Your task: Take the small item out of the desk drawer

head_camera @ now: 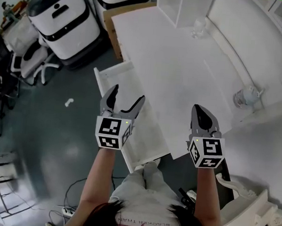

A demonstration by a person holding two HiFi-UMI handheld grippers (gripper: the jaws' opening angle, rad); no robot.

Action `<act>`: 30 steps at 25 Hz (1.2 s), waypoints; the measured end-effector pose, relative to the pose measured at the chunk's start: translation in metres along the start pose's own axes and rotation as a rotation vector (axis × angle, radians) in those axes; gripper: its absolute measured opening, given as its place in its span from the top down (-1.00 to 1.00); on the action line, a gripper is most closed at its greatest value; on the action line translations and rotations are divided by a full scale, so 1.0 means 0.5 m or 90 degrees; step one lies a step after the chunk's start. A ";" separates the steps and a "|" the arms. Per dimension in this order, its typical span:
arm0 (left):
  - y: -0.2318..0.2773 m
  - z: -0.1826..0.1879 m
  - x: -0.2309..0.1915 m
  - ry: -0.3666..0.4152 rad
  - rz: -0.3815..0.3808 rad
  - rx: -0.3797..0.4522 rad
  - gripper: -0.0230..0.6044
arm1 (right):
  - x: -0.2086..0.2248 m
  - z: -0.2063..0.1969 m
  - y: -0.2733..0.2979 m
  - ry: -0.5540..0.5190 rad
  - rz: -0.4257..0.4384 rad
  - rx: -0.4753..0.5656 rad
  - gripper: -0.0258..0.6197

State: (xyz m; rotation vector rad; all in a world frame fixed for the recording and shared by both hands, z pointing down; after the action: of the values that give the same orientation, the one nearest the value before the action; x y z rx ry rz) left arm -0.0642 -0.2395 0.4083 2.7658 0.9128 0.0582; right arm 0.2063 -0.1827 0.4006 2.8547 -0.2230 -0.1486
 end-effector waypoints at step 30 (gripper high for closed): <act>0.103 -0.245 -0.024 -0.086 -0.067 -0.333 -0.32 | 0.024 -0.066 0.018 0.031 -0.036 -0.078 0.92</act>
State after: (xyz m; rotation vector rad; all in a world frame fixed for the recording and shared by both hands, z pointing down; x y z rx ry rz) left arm -0.0573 -0.2620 0.5394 2.2096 0.8603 0.0774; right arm 0.2211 -0.1849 0.4337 2.7400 -0.1182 -0.1002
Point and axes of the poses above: the fingertips, and each gripper's own axes: y forward along the fingers, x to its right, z out of its top, the point moved 8 cm from there along -y, backward along the fingers, and after that the axes turned 8 degrees about -z, right-handed, at the moved point
